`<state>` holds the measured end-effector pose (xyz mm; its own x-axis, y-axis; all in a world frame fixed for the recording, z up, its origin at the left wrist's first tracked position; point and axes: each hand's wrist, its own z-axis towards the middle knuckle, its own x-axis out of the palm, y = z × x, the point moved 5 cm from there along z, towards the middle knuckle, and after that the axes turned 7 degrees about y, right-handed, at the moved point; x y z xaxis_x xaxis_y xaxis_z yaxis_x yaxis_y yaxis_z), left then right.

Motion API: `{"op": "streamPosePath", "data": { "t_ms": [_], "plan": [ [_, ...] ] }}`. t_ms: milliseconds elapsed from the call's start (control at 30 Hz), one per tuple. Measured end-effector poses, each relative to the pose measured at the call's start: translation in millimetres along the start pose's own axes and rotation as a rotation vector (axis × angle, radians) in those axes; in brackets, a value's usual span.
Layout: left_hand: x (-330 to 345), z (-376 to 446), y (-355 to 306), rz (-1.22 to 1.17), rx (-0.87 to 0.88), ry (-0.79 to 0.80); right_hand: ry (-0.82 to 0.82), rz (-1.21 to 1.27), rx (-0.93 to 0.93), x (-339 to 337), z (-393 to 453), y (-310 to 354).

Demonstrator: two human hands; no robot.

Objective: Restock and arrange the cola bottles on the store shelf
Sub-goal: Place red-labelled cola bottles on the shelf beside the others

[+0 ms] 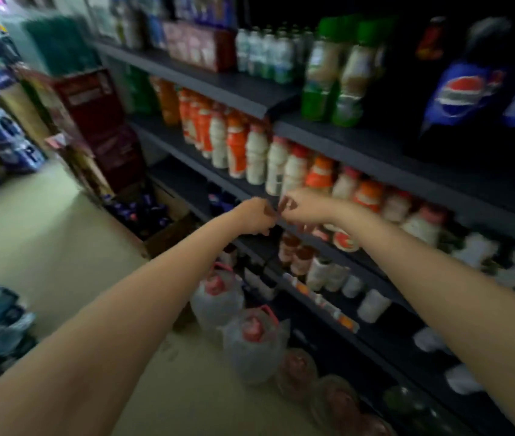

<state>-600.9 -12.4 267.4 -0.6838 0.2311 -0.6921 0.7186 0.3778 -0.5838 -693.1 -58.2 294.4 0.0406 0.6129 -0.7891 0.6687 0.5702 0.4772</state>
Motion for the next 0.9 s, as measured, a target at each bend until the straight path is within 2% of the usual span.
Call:
{"op": "streamPosePath", "data": {
  "t_ms": [33,100,233,367,467,633,800,900],
  "plan": [
    [-14,-1,33,0.013,-0.009,0.007,0.049,-0.035,0.014,11,23,17],
    [-50,-7,96,-0.015,-0.041,-0.087,0.064,-0.025,0.043,26,67,51],
    [-120,-23,213,-0.225,-0.148,-0.190,0.139,-0.077,0.039,48,144,123],
    [-188,-23,302,-0.323,-0.220,-0.400,0.210,-0.237,-0.041,64,222,186],
    [-220,-7,360,-0.372,-0.286,-0.498,0.251,-0.266,-0.087,86,286,219],
    [-265,44,439,-0.289,-0.340,-0.519,0.322,-0.242,-0.097,119,402,246],
    [-322,118,517,-0.211,-0.402,-0.456,0.289,-0.118,-0.039,128,529,246],
    [-335,155,559,-0.197,-0.398,-0.403,0.321,-0.110,0.006,149,591,238]
  ]
}}
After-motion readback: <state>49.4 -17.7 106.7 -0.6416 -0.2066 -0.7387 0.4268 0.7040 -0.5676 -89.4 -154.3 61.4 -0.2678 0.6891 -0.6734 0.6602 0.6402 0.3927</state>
